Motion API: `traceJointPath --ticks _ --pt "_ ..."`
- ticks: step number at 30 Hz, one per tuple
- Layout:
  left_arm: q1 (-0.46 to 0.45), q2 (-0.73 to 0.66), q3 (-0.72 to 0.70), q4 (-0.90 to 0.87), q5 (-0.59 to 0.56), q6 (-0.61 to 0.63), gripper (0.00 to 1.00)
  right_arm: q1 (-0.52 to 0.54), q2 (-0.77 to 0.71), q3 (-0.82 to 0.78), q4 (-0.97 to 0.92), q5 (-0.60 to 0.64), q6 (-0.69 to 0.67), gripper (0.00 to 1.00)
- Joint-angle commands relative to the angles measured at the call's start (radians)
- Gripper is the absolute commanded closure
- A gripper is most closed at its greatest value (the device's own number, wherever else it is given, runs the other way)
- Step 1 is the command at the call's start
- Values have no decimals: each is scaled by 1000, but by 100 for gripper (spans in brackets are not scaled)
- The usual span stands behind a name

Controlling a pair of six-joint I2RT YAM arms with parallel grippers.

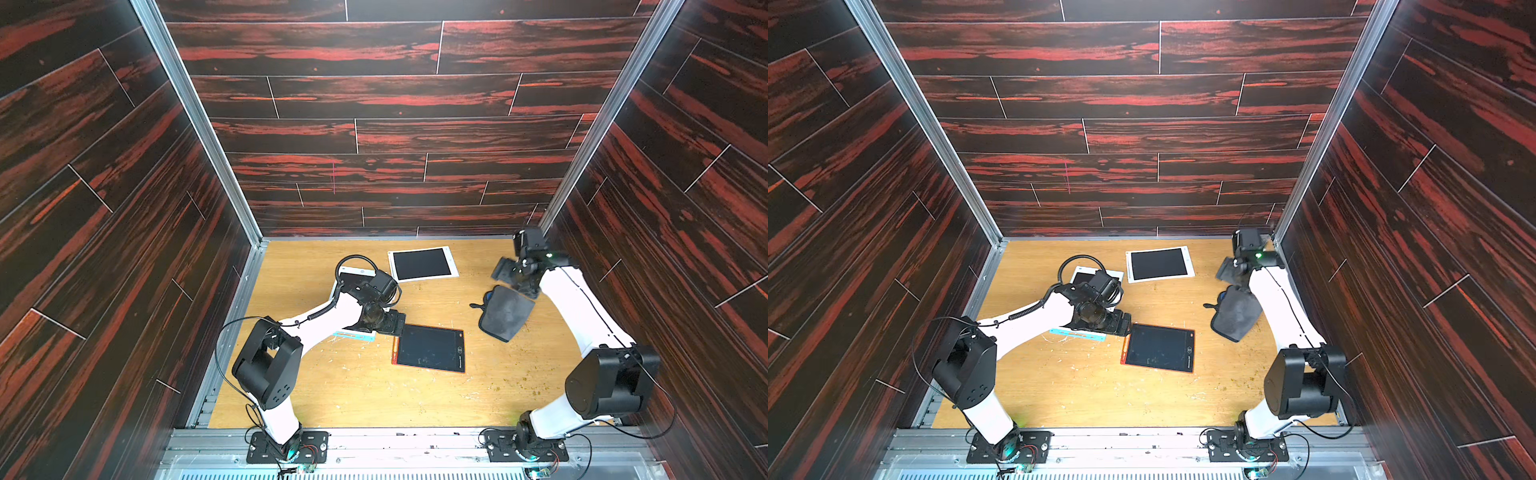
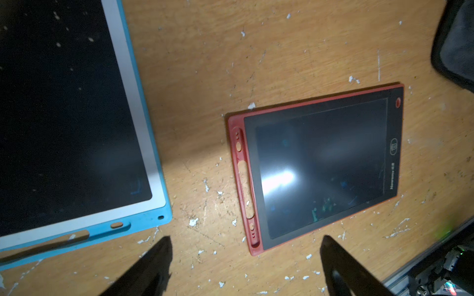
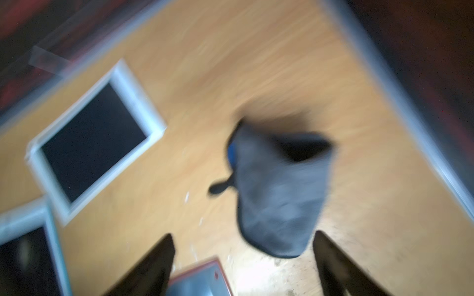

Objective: Wipe the drawing tablet
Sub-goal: Place the cleaning item at the center of the board, then press the button on the drawing tablet.

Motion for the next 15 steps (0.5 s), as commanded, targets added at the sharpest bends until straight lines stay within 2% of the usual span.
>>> traceJointPath --ticks 1,2,4,9,15 --pt "6 -14 -11 -1 9 -13 9 35 -24 -115 87 -335 -81 44" --pt "6 -7 -13 1 12 -16 9 63 -32 -149 85 -336 -82 71" --pt "6 2 -23 10 19 -21 9 134 -45 -211 61 -303 -82 100" --pt "6 43 -41 31 31 -28 10 314 -85 -373 68 -189 -50 100" --pt "5 60 -53 44 36 -38 10 357 -71 -479 145 -189 2 100"
